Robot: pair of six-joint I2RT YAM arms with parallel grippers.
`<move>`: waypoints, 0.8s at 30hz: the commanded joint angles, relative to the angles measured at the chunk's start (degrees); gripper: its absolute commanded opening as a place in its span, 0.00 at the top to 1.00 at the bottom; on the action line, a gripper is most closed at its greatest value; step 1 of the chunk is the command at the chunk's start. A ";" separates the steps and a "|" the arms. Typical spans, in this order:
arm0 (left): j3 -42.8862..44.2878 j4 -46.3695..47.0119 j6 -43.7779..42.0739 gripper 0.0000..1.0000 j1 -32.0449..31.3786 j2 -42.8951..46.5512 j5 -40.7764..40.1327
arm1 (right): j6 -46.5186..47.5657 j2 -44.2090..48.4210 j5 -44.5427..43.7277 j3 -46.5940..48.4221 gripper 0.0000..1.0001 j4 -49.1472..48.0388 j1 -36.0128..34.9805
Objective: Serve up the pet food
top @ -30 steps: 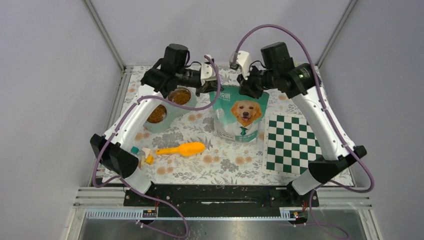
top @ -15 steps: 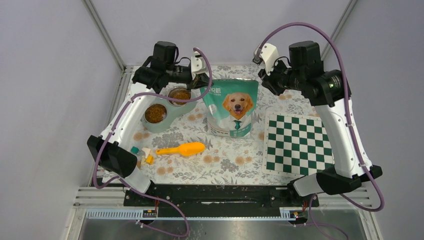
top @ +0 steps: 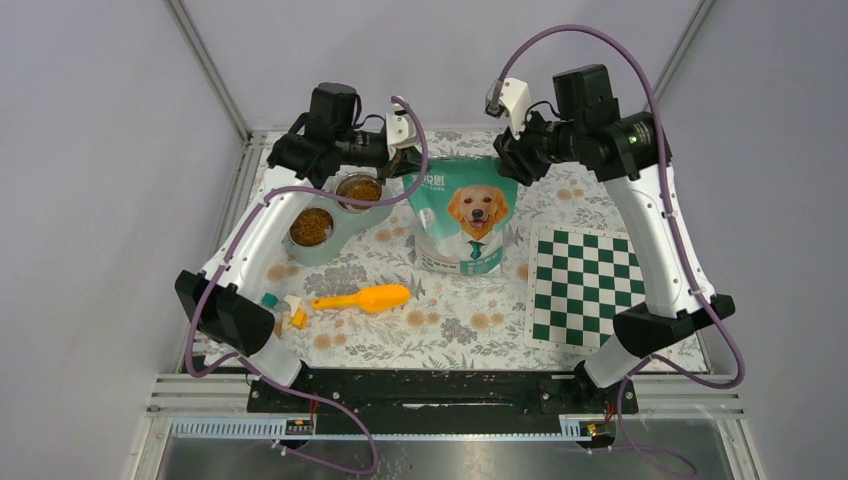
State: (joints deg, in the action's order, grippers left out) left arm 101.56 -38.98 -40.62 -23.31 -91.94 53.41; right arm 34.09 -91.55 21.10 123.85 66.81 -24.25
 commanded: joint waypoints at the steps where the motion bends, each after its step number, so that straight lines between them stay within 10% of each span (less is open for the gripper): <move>1: 0.19 5.54 -0.15 1.00 -0.59 4.37 0.96 | 1.38 -3.23 1.64 2.52 0.54 2.28 0.17; 18: 0.26 5.45 -0.61 0.99 -0.60 5.12 0.24 | 4.70 -4.17 -0.93 1.23 0.33 5.86 0.17; 24: 0.38 5.50 -0.32 0.94 -0.60 5.07 0.32 | 5.57 -3.99 -0.06 0.80 0.48 7.28 0.16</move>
State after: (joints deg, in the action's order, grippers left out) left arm 100.66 -38.94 -40.64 -23.77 -90.80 52.45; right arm 38.28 -95.88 20.43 123.85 71.64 -24.25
